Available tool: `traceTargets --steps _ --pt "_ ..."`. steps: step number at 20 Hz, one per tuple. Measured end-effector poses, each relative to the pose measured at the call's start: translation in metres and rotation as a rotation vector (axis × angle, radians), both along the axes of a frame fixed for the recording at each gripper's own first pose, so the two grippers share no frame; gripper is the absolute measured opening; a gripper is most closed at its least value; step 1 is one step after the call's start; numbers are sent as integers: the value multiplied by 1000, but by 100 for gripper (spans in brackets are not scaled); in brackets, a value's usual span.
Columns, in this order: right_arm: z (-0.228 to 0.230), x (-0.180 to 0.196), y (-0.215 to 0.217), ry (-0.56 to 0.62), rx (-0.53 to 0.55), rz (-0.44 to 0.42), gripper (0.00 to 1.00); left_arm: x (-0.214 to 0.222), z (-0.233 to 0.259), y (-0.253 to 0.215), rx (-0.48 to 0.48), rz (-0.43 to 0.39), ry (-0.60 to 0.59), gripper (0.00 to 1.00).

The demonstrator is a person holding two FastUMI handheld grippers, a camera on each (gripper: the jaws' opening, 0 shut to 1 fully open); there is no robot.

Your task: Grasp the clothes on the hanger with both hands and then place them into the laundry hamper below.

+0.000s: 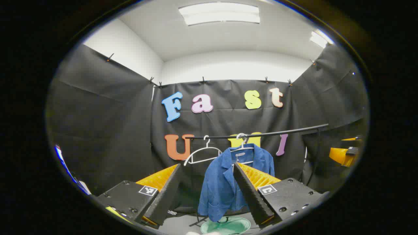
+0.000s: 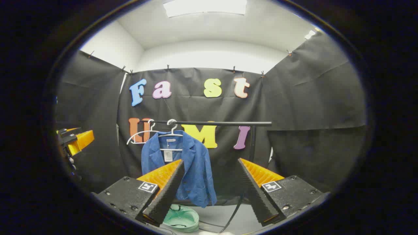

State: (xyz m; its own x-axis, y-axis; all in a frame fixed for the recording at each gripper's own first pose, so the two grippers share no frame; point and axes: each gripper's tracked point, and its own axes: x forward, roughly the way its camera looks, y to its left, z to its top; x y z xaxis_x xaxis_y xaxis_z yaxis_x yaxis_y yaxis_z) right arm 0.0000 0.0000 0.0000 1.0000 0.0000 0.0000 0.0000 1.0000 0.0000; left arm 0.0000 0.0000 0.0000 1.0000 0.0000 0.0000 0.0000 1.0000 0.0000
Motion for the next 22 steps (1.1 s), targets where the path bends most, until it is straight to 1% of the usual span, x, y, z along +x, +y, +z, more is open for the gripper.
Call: traceTargets --steps 4,7,13,15,17,19,20,21,22 --pt "1 -3 7 -4 -21 14 100 -2 -9 3 -4 -6 26 99" --pt "-5 -1 18 10 -35 48 100 -4 -14 4 -18 -4 39 99" --pt "-21 16 13 51 -48 34 99 8 -26 -6 -15 -10 66 99" --pt "-28 29 12 70 -44 35 98 17 -32 -16 -23 -22 79 99" --pt "-37 46 16 87 -41 56 98 29 -39 -25 -19 -35 87 99" --pt "-47 69 19 100 -47 80 96 45 -46 -31 -14 -26 88 99" --pt "-52 82 21 109 -51 93 96 54 -52 -35 -17 -20 95 96" --pt "-61 94 24 124 -55 110 96 63 -58 -40 -23 -16 106 99" --pt "-66 107 28 131 -59 128 95 73 -63 -47 -29 -17 109 99"
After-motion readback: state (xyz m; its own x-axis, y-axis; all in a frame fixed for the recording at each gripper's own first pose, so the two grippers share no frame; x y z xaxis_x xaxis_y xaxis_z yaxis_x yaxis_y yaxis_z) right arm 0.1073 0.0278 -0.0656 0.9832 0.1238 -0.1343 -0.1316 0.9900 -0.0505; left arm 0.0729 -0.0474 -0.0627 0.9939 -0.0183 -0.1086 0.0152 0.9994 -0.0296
